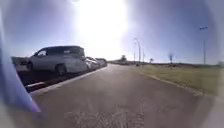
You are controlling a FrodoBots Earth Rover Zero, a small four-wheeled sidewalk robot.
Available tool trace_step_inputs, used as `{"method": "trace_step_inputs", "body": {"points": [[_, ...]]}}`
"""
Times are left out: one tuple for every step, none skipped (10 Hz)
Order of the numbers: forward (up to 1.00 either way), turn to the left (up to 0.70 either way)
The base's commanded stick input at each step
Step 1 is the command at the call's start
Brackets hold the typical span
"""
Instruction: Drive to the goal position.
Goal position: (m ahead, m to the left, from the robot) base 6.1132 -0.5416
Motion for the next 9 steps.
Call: {"method": "trace_step_inputs", "body": {"points": [[0.85, 0.00], [0.85, -0.34], [0.85, -0.34], [0.85, -0.34], [0.85, -0.27], [0.85, -0.16], [0.85, -0.06], [0.85, 0.00], [0.85, 0.00]]}}
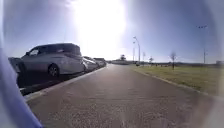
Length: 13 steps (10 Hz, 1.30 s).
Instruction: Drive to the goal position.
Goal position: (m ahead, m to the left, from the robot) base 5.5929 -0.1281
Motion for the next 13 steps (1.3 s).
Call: {"method": "trace_step_inputs", "body": {"points": [[0.85, 0.00], [0.85, 0.00], [0.85, 0.00], [0.85, 0.00], [0.85, 0.00], [0.85, 0.00], [0.85, 0.00], [0.85, 0.00], [0.85, 0.00], [0.85, 0.00], [0.85, 0.00], [0.85, 0.00], [0.85, 0.00]]}}
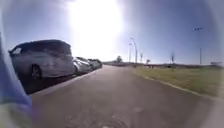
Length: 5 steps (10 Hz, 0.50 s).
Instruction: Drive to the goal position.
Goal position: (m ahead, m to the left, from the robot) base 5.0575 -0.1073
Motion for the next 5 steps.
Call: {"method": "trace_step_inputs", "body": {"points": [[0.85, 0.00], [0.85, 0.00], [0.85, 0.00], [0.85, 0.00], [0.85, 0.00]]}}
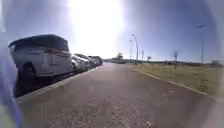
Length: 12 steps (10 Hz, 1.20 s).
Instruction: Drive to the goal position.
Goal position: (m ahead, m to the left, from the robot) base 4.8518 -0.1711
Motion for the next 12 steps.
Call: {"method": "trace_step_inputs", "body": {"points": [[0.85, 0.00], [0.85, 0.00], [0.85, 0.00], [0.85, 0.00], [0.85, 0.00], [0.85, 0.00], [0.85, 0.00], [0.85, 0.00], [0.85, 0.00], [0.85, 0.00], [0.85, 0.00], [0.85, 0.00]]}}
